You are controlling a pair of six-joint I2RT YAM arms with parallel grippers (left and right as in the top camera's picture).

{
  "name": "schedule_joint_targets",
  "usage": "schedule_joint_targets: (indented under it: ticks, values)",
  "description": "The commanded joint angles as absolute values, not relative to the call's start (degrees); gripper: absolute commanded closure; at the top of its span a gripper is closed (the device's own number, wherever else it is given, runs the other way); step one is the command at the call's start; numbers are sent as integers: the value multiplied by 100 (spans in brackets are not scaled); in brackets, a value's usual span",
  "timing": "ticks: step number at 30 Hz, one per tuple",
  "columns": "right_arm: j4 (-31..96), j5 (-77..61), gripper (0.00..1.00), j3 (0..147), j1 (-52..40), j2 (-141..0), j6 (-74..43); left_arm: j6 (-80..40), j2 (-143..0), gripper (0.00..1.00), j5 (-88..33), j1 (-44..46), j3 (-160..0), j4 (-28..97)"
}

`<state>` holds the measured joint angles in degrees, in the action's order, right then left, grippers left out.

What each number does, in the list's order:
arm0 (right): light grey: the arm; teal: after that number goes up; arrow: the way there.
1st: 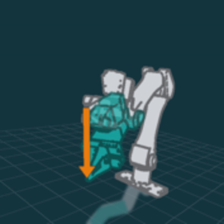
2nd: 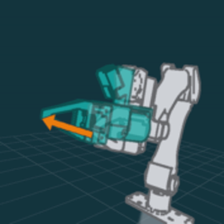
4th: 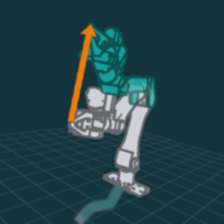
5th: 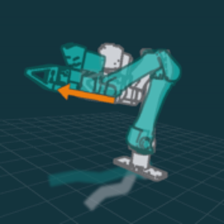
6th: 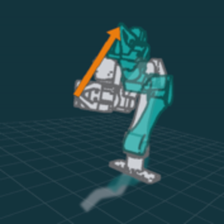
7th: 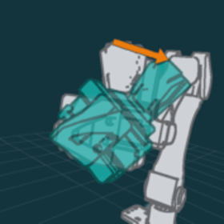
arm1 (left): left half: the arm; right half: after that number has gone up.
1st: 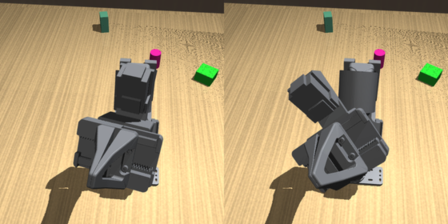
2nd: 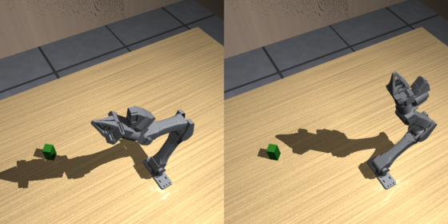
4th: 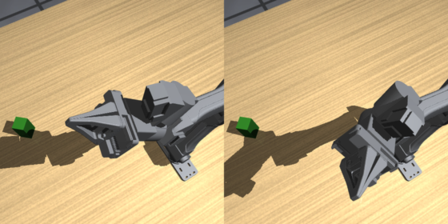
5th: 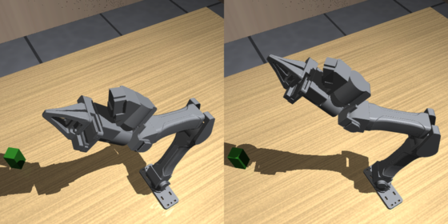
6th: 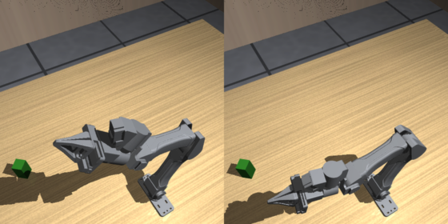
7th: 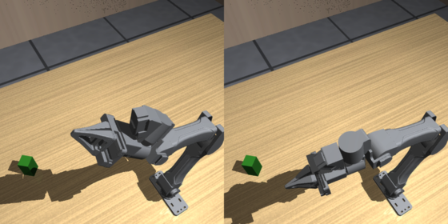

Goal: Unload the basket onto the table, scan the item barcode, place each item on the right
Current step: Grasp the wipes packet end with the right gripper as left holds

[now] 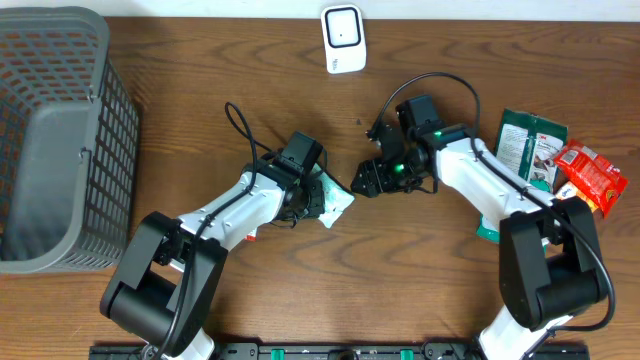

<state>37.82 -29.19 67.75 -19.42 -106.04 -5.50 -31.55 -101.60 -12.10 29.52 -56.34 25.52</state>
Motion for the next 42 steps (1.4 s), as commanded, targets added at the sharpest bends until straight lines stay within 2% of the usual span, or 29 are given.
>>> schedule_joint_targets:
  ticks: [1, 4, 7, 12, 21, 23, 36, 39, 42]
  values:
    - [3658, -3371, 35, 6735, -2112, -10912, -399, -3183, -10298, 75, -827, 2956, -5529, 2692]
    - [3507, -3406, 38, 6735, -2176, -11168, -395, -3183, -10298, 74, -827, 2956, -5529, 2687]
    - [3422, -3870, 46, 6735, -2182, -11303, -215, -3183, -10298, 74, -805, 2956, -5529, 2689]
    - [3380, -3959, 48, 6735, -2187, -11356, -202, -3183, -10298, 74, -786, 2956, -5529, 2687]
    - [3336, -4099, 58, 6722, -2471, -11356, -158, -3183, -10298, 74, -786, 2956, -5529, 2689]
    - [3336, -4034, 63, 6722, -2585, -11356, -154, -3183, -10298, 74, -786, 2956, -5529, 2689]
    - [2939, -3944, 68, 6536, -2749, -11358, -139, -3183, -10298, 74, -788, 2956, -5529, 2689]
    - [2899, -3924, 74, 6534, -2759, -11358, -139, -3183, -10298, 74, -788, 2956, -5529, 2689]
    - [2886, -3804, 85, 6534, -2775, -11358, -139, -3183, -10298, 74, -786, 2956, -5529, 2689]
